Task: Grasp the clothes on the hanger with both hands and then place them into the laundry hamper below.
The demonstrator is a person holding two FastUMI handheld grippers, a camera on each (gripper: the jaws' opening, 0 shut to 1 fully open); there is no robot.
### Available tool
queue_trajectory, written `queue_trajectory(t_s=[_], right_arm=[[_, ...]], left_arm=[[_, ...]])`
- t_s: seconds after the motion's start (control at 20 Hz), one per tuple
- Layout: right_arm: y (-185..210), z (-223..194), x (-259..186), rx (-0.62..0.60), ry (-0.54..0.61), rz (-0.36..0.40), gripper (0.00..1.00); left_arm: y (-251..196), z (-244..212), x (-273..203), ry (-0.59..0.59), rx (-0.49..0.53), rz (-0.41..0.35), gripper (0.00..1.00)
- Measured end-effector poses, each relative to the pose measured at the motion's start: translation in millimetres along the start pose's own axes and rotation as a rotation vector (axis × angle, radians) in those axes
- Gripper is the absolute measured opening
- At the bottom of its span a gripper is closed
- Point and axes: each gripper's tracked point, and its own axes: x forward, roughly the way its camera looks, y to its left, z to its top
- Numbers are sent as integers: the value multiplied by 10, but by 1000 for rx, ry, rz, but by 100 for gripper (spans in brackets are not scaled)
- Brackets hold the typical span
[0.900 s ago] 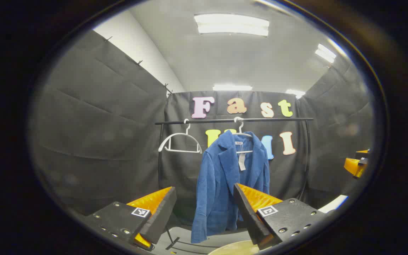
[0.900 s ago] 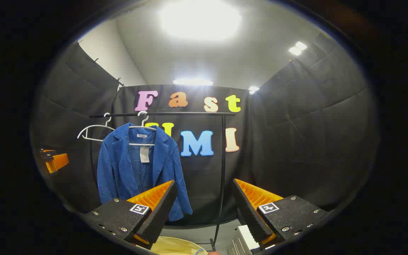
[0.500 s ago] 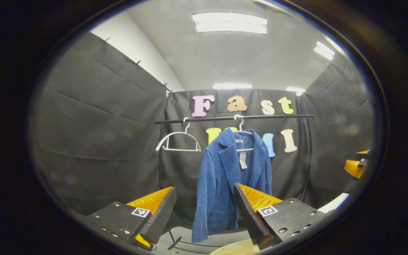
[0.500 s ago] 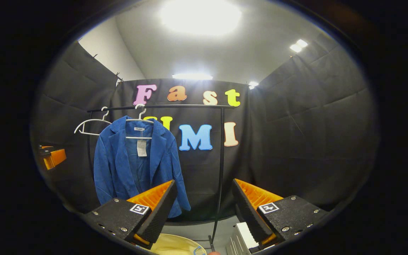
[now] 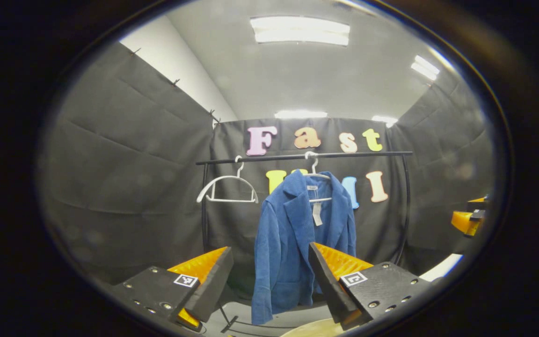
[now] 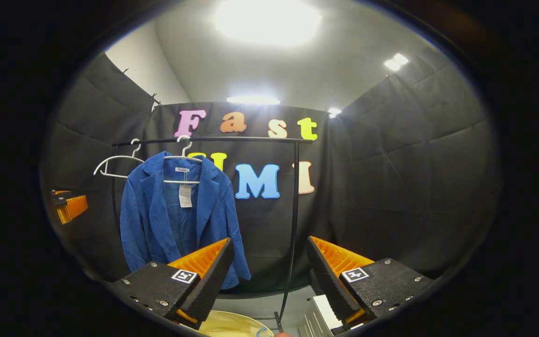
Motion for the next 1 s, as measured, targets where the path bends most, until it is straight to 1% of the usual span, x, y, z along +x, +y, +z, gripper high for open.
queue_trajectory(t_s=[0.2, 0.35, 0.45, 0.6, 0.8, 1.0], right_arm=[[206, 146, 149, -2, -24, 23, 96], [403, 314, 387, 23, -25, 81, 96], [497, 422, 632, 29, -41, 115, 96], [721, 511, 1040, 45, -63, 190, 96], [998, 603, 1624, 64, -80, 293, 96], [1252, 607, 2156, 86, -76, 376, 96]], left_arm=[[-22, 71, 249, -13, -25, -35, 94], [-56, 208, 462, -19, -27, -39, 94], [-166, 297, 631, -43, -25, -45, 94], [-363, 354, 975, -57, -2, -21, 94], [-762, 291, 1510, -34, 29, 1, 94], [-966, 146, 1963, -11, 31, 35, 94]])
